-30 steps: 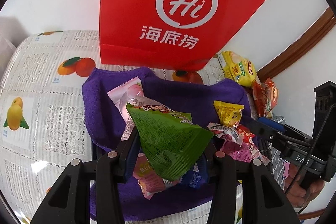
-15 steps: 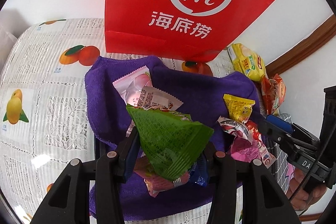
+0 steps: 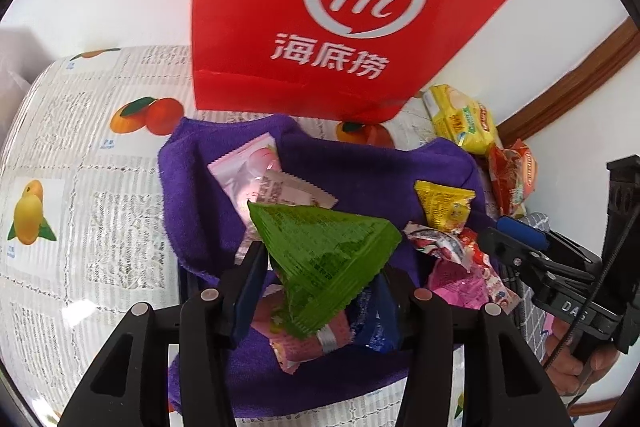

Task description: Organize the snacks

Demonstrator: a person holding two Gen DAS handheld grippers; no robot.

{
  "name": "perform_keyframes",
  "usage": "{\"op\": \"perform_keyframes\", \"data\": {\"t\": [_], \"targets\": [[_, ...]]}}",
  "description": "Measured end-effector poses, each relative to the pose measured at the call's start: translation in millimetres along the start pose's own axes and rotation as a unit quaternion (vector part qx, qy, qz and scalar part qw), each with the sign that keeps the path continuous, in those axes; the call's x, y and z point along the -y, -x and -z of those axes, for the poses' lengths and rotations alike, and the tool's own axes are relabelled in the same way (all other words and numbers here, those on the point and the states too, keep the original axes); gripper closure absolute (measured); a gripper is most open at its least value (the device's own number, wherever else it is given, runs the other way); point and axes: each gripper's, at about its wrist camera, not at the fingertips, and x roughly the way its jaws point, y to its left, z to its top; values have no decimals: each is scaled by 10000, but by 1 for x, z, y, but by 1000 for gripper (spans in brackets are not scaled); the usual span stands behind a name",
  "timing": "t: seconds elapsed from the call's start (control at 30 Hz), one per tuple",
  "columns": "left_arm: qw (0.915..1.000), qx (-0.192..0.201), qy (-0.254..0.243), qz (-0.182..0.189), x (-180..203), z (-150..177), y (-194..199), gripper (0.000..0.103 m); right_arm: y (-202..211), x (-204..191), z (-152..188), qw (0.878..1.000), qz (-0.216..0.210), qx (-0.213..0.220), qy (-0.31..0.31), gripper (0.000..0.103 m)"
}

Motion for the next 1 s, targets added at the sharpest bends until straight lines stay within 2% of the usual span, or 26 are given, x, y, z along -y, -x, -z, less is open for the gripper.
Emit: {"op": "perform_keyframes", "data": {"t": [0.27, 0.37, 0.53, 0.73, 1.0], "targets": [[9998, -120, -126, -67, 8, 2, -3, 54, 2, 0, 0, 10000, 8, 12, 14, 44], [9996, -90, -250, 13, 12, 2, -1, 48, 3, 0, 0, 10000, 14, 8, 14, 44], [9990, -9, -425, -107, 18, 3, 2, 47, 3, -1, 0, 10000, 19, 13, 31, 44], [9986, 149, -501, 114, 22, 3, 13, 47, 11, -3, 1, 9999, 31, 95, 74, 44], [9980, 224, -570, 145, 27, 3, 22, 47, 30, -9, 2, 9992, 157, 325, 176, 44]]}}
